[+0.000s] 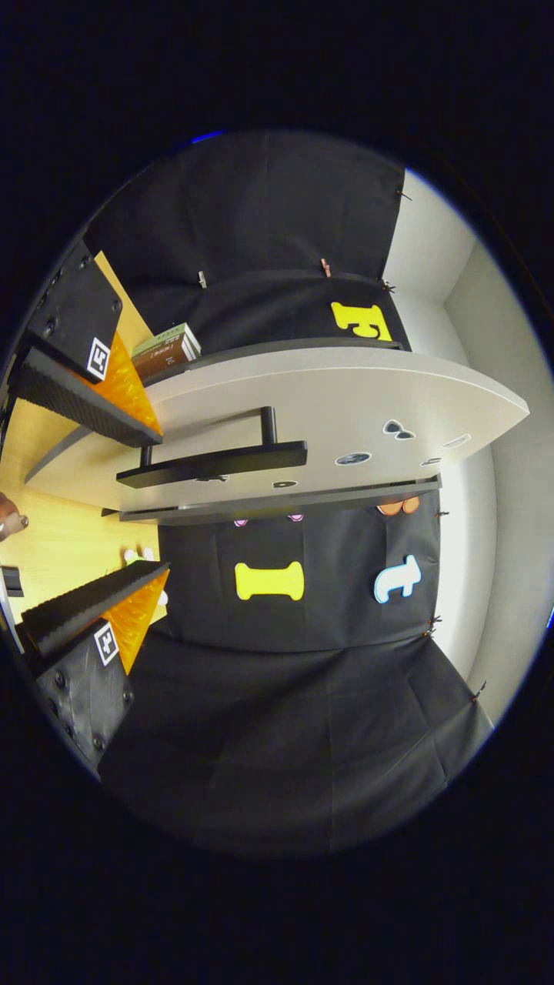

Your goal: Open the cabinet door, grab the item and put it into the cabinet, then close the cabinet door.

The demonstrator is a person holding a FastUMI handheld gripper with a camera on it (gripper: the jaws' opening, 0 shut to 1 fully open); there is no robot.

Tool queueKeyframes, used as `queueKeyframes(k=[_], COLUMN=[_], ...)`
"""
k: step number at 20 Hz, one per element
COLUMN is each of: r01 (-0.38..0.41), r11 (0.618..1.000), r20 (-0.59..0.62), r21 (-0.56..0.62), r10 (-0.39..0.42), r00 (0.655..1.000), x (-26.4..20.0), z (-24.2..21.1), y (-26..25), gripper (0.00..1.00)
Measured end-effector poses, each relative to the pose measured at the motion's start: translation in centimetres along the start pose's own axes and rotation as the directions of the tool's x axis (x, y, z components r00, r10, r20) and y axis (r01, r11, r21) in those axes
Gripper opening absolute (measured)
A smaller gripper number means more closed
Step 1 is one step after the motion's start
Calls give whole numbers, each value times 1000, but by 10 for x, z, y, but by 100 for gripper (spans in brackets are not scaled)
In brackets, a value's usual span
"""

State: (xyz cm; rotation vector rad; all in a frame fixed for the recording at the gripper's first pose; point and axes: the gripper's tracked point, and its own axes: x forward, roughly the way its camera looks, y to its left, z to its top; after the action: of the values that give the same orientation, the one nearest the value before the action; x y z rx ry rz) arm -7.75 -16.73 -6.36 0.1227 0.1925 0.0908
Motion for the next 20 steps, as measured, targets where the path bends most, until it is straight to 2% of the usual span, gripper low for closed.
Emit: queueKeyframes(k=[9,13,17,20], r01=[-63,-135,-154,-108], r11=[998,990,987,994], r20=[-33,-49,-41,-23], r21=[13,43,36,-15], r10=[63,137,156,107], r00=[997,989,987,994], x=[41,81,72,61], z=[-15,-32,-32,-27], y=[113,178,201,190], gripper=[98,98,98,98])
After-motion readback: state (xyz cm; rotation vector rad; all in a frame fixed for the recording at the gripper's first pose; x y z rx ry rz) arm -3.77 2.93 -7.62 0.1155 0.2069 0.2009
